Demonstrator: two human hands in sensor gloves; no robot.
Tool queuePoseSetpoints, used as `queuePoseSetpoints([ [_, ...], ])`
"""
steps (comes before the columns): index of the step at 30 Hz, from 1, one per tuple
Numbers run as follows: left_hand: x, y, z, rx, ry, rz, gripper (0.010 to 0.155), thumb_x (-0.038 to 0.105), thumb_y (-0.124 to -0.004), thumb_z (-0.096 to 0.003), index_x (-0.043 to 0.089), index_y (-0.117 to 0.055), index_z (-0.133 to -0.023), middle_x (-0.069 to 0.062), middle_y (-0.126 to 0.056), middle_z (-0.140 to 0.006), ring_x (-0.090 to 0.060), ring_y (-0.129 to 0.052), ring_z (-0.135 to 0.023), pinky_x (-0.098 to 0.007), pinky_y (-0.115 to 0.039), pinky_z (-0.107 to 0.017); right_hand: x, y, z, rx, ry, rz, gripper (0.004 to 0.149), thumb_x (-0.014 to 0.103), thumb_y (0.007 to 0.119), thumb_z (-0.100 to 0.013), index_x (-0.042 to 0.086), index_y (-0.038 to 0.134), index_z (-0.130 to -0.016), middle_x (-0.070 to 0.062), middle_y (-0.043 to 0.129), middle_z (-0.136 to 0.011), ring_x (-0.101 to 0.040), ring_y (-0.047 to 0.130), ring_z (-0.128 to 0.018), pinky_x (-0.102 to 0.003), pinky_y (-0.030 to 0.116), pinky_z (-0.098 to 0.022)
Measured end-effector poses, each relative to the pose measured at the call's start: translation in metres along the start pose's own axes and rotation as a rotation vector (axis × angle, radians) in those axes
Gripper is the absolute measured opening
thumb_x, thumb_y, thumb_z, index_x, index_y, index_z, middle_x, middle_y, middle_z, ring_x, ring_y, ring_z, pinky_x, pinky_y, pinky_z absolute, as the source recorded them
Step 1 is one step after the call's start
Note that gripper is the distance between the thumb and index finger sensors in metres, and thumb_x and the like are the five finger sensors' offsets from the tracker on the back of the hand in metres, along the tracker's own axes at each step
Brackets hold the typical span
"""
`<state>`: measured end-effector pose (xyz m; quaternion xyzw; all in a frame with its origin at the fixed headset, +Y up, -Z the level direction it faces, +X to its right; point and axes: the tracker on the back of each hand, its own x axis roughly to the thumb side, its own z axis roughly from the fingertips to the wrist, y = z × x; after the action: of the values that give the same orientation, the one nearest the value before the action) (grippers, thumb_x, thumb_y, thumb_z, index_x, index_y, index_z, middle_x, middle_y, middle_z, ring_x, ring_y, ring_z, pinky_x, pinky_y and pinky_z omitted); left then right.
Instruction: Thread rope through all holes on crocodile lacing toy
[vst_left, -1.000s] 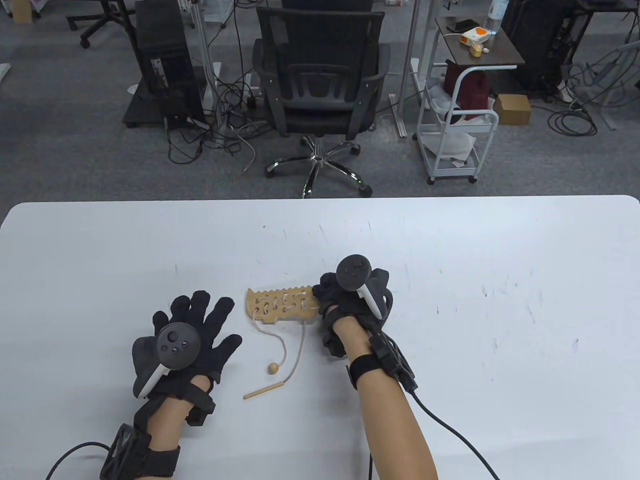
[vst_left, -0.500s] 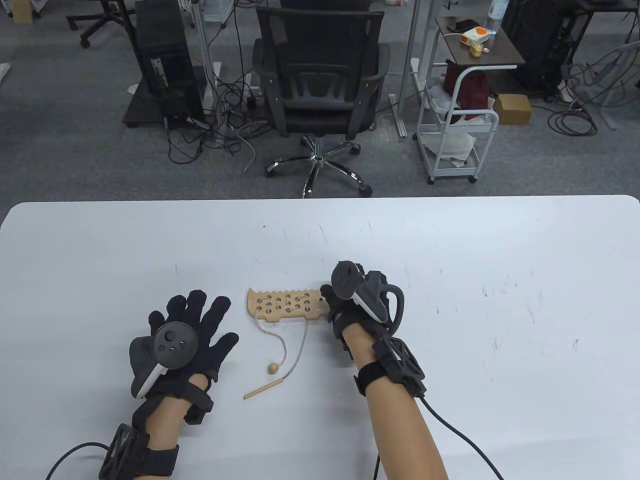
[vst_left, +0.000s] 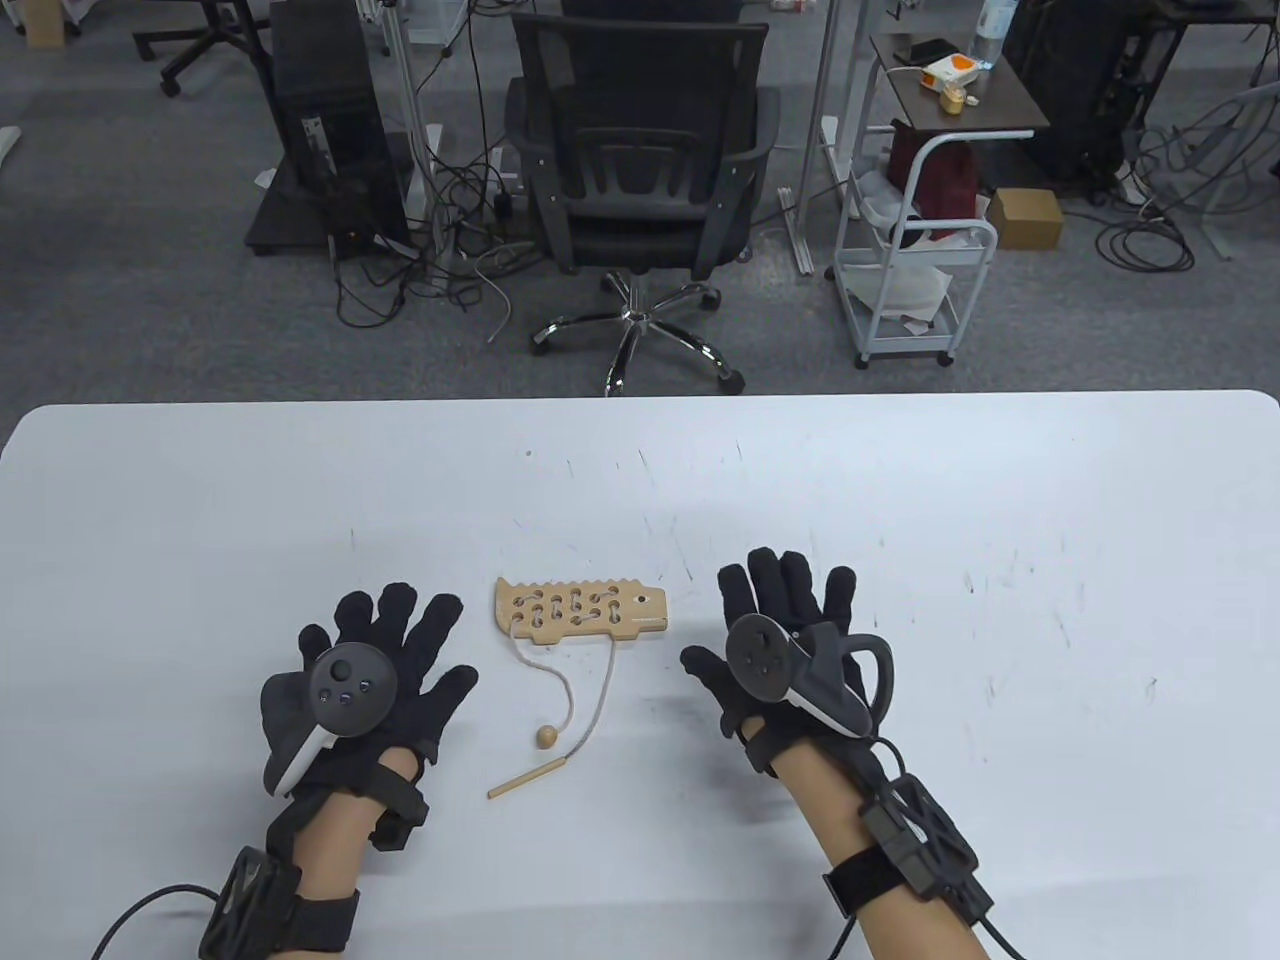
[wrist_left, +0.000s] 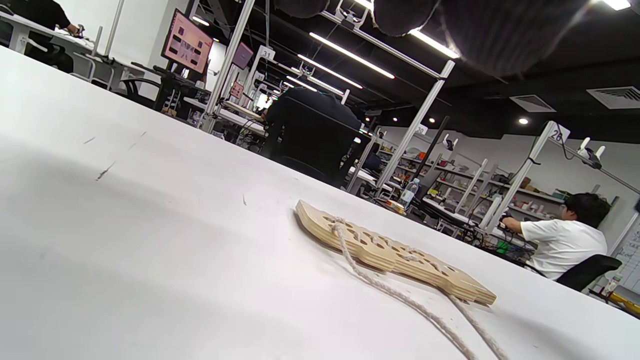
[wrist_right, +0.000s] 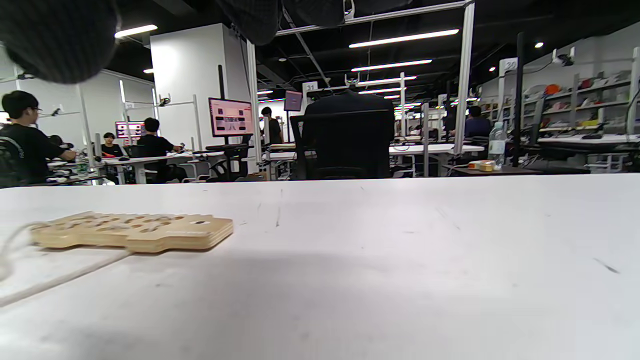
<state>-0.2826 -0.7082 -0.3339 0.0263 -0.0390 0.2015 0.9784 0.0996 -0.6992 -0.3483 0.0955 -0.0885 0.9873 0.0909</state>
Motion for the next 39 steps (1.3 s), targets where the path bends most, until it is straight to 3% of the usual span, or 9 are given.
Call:
queuePoseSetpoints([
  [8,0.000,-0.002,0.000,-0.016,0.006,-0.014,0.073,0.064,-0.076,-0.0426,0.055,-0.047,-0.109,0.004,-0.034,-0.124,-0.040,-0.020,-0.115,-0.067,-0.009,-0.075,0.005,-0.009,0.030,-0.005,-0.056,-0.006,0.088,0.078,0.066,-0.045,0.029,0.033,-0.110,-0.008,0.026,-0.119,-0.042,0.013,-0.105,-0.064,0.003,-0.060],
  [16,0.001,-0.004,0.000,-0.029,0.007,-0.029,0.073,0.064,-0.076,-0.0426,0.056,-0.046,-0.109,0.004,-0.034,-0.124,-0.040,-0.022,-0.115,-0.067,-0.008,-0.075,0.012,0.000,0.030,0.041,-0.048,-0.040,0.088,0.078,0.066,-0.046,0.033,0.027,-0.110,-0.006,0.020,-0.119,-0.044,0.009,-0.104,-0.064,0.002,-0.059],
  [23,-0.008,0.000,-0.003,-0.037,0.022,0.019,0.073,0.064,-0.076,-0.0427,0.056,-0.047,-0.109,0.004,-0.034,-0.124,-0.039,-0.022,-0.115,-0.067,-0.008,-0.075,0.013,-0.006,0.032,0.007,-0.041,-0.061,0.088,0.077,0.065,-0.045,0.033,0.025,-0.110,-0.006,0.019,-0.119,-0.043,0.008,-0.104,-0.064,0.002,-0.060],
  [39,-0.004,-0.002,-0.002,-0.042,0.011,-0.007,0.073,0.064,-0.075,-0.0429,0.056,-0.046,-0.109,0.004,-0.033,-0.124,-0.038,-0.021,-0.116,-0.067,-0.008,-0.075,-0.009,0.006,0.027,0.063,0.007,-0.097,0.087,0.076,0.067,-0.046,0.032,0.027,-0.110,-0.006,0.021,-0.119,-0.042,0.009,-0.104,-0.064,0.001,-0.060],
])
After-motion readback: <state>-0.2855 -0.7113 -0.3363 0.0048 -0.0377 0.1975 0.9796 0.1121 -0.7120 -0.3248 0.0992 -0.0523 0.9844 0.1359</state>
